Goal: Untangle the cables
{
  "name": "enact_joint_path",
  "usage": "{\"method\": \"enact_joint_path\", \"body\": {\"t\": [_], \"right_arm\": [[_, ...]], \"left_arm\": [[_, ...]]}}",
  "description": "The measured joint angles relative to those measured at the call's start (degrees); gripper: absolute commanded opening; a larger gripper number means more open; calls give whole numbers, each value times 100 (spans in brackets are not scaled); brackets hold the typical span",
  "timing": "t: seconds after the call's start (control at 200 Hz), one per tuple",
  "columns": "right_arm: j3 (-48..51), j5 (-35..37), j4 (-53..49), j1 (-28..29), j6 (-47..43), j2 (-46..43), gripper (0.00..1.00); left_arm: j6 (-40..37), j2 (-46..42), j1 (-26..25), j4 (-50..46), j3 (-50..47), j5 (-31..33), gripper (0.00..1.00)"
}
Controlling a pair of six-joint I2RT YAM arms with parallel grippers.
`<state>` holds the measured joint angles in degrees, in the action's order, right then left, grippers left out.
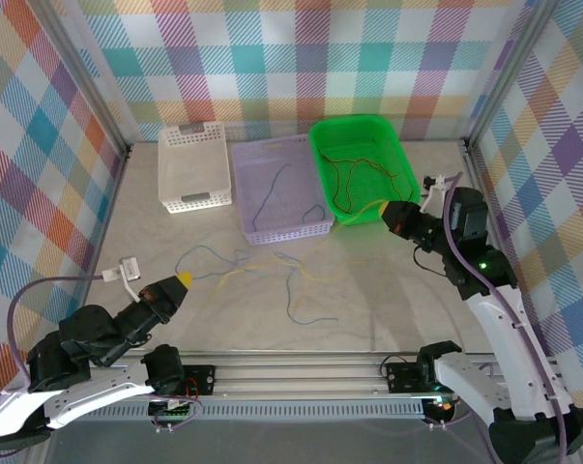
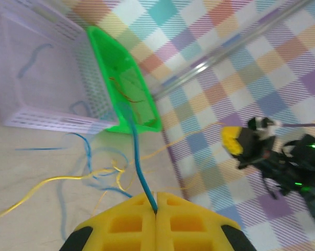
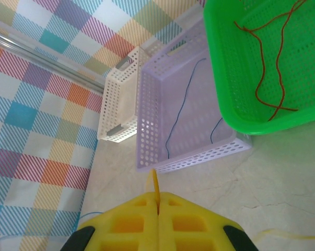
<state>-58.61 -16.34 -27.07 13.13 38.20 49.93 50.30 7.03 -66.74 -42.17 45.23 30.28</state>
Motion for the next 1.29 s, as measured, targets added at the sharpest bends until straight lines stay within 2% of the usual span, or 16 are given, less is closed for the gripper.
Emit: {"method": "enact_joint_path", "body": {"t": [0.205,0.39,0.59,0.785,0.89,0.97,1.055,1.295], "right_arm": [[-822,540,-518,-15,-369,-2,0],[-979,608,-839,-39,-612,87,0],[-986,407,-944,-39,-739,170,0],[-787,87,-861,-39,-748,118,0],[-693,-44,-857,-37,-763,61,0],[-684,-157,-852,-37,-772,7,0],[-684,-280,-848,-37,-807,-61,0],[-581,-675,-815,-37,-872,-267,0]], "left_arm": [[-22,186,0,-986,592,656,0],[-90,647,0,-1379,922,1032,0],[-699,1659,0,-1137,1342,1233,0],[-1989,3187,59,-221,2194,1316,0],[-2492,4033,671,291,2754,761,0],[-2597,4629,1637,623,3152,4,0],[-2614,5259,2350,881,3497,-682,0],[-2621,6922,3226,1355,4518,-1987,0]]}}
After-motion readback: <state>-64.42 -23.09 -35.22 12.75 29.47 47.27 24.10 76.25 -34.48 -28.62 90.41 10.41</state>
